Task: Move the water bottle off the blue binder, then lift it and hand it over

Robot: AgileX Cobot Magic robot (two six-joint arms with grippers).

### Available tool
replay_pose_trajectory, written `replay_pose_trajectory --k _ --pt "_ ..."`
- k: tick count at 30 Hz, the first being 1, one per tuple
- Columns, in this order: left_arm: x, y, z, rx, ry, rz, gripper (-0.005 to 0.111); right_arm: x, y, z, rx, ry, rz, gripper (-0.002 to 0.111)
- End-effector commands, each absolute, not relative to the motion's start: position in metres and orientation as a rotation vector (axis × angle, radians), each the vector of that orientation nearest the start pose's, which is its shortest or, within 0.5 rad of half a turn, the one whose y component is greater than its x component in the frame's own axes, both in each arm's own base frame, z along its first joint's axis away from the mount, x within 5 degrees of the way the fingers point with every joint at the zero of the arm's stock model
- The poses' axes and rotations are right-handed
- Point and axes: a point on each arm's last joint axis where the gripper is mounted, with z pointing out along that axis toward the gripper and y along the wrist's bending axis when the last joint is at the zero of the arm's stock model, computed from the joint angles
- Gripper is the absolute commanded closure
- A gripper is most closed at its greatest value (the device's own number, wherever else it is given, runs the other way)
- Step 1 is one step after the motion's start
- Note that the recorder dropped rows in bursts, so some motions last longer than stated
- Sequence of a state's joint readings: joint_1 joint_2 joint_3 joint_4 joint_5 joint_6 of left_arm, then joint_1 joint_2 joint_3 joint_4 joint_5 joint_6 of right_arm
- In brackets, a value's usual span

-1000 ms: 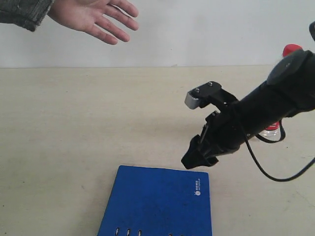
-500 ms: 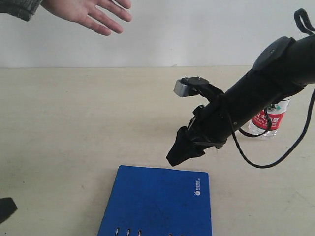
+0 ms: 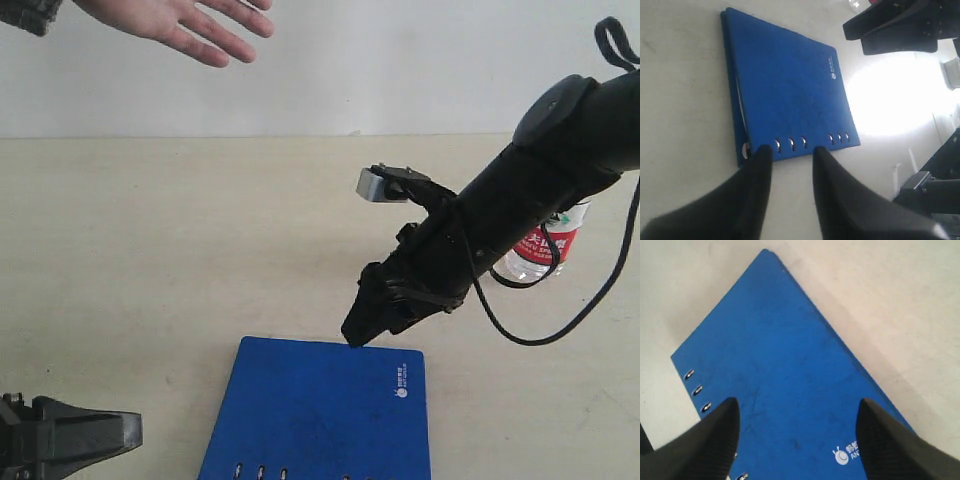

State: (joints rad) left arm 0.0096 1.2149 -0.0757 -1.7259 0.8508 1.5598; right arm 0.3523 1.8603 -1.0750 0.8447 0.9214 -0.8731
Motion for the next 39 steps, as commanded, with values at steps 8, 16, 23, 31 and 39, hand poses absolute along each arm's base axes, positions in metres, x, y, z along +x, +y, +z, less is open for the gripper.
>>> replay_pose_trajectory --k 8,16,23,31,39 --pt "0.145 -0.073 0.112 0.027 2.522 -1.321 0.036 0.271 0.208 0.155 -1.637 2.413 0.47 0.047" --pt "0.172 -0.081 0.096 -0.033 2.486 -1.565 0.036 0.295 0.206 0.136 -1.465 2.394 0.323 0.047" --pt "0.173 -0.082 0.094 -0.043 2.48 -1.595 0.036 0.313 0.181 0.113 -1.289 2.546 0.356 0.048" --pt "0.167 -0.096 0.094 0.149 2.479 -1.597 0.036 0.287 0.177 0.124 -1.501 2.615 0.883 0.048" --pt "0.163 -0.101 0.094 0.215 2.48 -1.602 0.036 0.276 0.191 0.146 -1.444 2.599 1.312 0.048"
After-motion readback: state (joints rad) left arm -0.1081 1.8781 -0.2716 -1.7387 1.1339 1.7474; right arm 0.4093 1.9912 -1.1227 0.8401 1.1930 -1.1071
